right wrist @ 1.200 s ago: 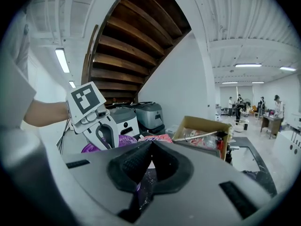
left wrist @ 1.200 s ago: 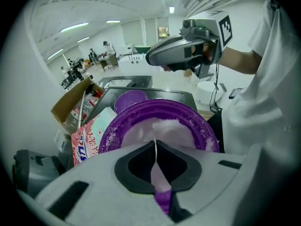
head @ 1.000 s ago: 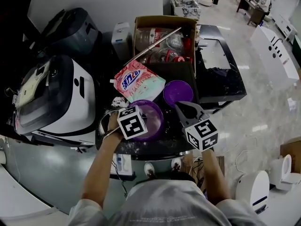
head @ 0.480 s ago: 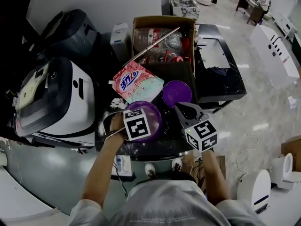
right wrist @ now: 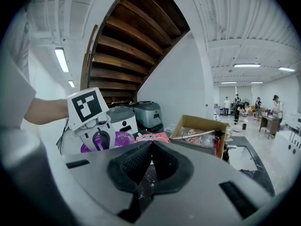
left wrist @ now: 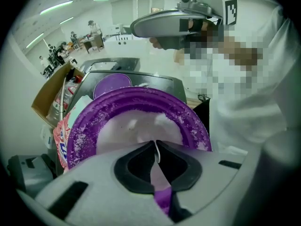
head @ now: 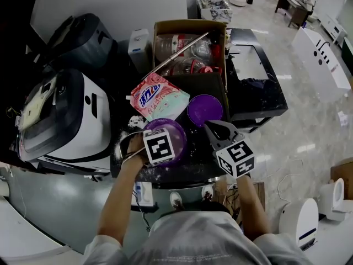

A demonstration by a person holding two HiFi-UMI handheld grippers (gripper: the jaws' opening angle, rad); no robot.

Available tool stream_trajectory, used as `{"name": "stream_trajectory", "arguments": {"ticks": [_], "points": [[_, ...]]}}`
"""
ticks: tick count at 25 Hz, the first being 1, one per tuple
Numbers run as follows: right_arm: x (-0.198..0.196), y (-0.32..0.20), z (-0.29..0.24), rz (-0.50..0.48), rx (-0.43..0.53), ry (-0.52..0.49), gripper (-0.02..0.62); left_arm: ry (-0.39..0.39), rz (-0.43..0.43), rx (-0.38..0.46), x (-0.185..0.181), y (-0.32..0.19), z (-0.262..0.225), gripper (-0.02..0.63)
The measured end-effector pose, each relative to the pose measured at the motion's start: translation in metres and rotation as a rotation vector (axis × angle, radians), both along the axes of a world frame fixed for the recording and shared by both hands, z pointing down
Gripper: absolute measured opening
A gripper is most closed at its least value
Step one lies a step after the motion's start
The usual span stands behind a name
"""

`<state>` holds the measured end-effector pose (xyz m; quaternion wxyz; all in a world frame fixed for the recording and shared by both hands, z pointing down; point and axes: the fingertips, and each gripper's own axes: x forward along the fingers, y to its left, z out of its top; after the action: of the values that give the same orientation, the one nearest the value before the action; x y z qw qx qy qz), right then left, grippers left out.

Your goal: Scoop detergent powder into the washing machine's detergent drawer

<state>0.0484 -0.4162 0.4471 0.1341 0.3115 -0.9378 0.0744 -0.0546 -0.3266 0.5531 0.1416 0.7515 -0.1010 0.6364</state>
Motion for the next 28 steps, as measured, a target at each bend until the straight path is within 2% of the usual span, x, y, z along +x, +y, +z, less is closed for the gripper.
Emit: {"name": "stream_trajectory", "arguments": {"ticks": [14, 20, 28], "points": [[0.006, 0.012, -0.007, -0.003, 0.016, 0.005, 0.005, 0.056, 0.006, -0.137, 0.008, 0.026, -0.01, 0.015], [0.004, 0.018, -0.009, -0.007, 0.019, 0.006, 0.005, 0.132, -0.004, -0.213, 0.007, 0.034, -0.024, 0.015], [-0.002, 0.024, -0.012, -0.016, 0.026, 0.004, 0.005, 0.267, -0.044, -0.235, 0.005, 0.039, -0.047, 0.015]]}}
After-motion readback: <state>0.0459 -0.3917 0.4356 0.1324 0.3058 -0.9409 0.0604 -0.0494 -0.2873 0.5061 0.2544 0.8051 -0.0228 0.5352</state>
